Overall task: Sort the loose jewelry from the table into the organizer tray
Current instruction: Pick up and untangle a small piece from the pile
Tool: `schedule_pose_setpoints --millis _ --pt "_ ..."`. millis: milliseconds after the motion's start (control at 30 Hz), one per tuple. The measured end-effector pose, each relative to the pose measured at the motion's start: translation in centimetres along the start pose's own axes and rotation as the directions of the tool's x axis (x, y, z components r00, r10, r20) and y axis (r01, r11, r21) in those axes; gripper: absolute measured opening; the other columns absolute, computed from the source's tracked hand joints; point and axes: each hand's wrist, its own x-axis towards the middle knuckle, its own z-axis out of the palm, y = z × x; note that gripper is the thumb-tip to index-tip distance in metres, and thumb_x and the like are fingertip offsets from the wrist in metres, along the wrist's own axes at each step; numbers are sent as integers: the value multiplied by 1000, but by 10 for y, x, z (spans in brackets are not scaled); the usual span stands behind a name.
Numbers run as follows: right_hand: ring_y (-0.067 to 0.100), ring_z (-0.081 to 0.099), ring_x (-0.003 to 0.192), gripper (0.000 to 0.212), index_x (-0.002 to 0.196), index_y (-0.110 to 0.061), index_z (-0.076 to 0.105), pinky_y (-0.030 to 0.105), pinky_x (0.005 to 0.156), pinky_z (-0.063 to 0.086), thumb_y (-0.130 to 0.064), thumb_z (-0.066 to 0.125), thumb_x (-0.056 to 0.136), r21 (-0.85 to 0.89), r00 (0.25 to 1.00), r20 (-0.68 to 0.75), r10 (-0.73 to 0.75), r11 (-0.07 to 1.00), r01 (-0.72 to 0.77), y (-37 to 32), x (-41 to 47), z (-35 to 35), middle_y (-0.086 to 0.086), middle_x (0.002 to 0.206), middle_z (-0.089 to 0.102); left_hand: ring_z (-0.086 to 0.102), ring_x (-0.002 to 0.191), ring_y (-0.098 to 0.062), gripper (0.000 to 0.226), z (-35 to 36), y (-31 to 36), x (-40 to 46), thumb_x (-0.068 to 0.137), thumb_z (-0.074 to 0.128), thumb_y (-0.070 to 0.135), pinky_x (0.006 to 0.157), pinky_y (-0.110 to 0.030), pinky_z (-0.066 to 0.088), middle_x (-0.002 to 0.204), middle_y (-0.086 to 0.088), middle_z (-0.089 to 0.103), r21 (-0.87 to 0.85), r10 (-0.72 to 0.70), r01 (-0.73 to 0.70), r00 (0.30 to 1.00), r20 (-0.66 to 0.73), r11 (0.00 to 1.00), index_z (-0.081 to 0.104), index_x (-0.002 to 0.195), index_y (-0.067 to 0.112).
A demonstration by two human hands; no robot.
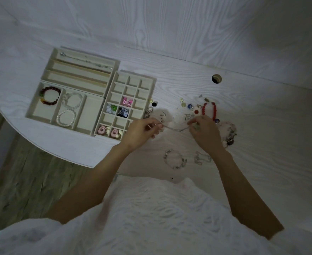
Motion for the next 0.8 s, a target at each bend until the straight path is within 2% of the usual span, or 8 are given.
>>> schedule_pose_setpoints --millis 100,200,300,367,467,533,633,800 --pt "16 47 115 40 121 -16 56 26 94 36 -6 60 83 163 971 124 -203 970 182 -22 -1 9 3 124 55 63 56 -6 9 1 11 3 93 60 23 59 -18 49 70 10 66 -15 31 -30 999 24 999 67 89 24" --pt "9 59 99 46 126 -16 51 17 85 44 -2 56 83 356 929 268 -256 922 152 -44 0 20 1 110 65 63 56 -8 9 -3 14 5 93 59 23 58 -20 49 68 9 65 -19 61 -61 998 0 998 68 93 22" --pt "13 59 62 27 105 -17 60 29 66 50 -2 49 85 451 964 214 -161 891 49 -52 1 21 -2 66 64 59 56 -6 9 -13 9 5 93 59 24 60 -23 48 62 9 61 -54 36 -39 998 -44 998 67 87 23" --pt "13 49 55 25 87 -14 64 34 62 48 2 44 87 529 980 144 -134 848 38 -53 2 14 0 59 54 57 60 -2 9 -24 6 3 90 63 23 63 -20 47 65 10 62 -90 8 -8 1000 -3 996 68 83 23" --pt "8 44 53 30 79 -8 61 30 60 52 7 38 90 628 983 111 -147 777 46 -59 2 -3 2 60 48 64 75 -6 8 -42 5 -5 89 64 24 73 -20 50 81 6 69 -70 -1 10 992 124 997 72 90 23" --pt "6 42 53 29 78 -7 60 23 52 43 7 37 91 654 988 94 -126 756 34 -62 5 -13 0 62 48 65 83 -6 13 -54 5 -11 91 60 19 74 -18 50 88 7 71 -104 -3 19 989 148 994 72 98 17" --pt "5 41 54 32 74 -13 60 17 51 33 6 39 89 629 996 40 -84 777 40 -67 11 -16 -2 62 50 65 82 0 15 -71 -1 -18 93 56 11 69 -10 46 83 19 70 -198 -32 59 990 138 978 69 98 17" --pt "11 42 55 18 81 -12 65 17 52 32 -1 53 89 446 984 -52 -172 878 177 -79 12 -7 2 66 55 64 78 -3 15 -87 -28 -30 93 59 16 72 -21 48 85 10 71 -225 -120 134 990 76 965 72 99 14"
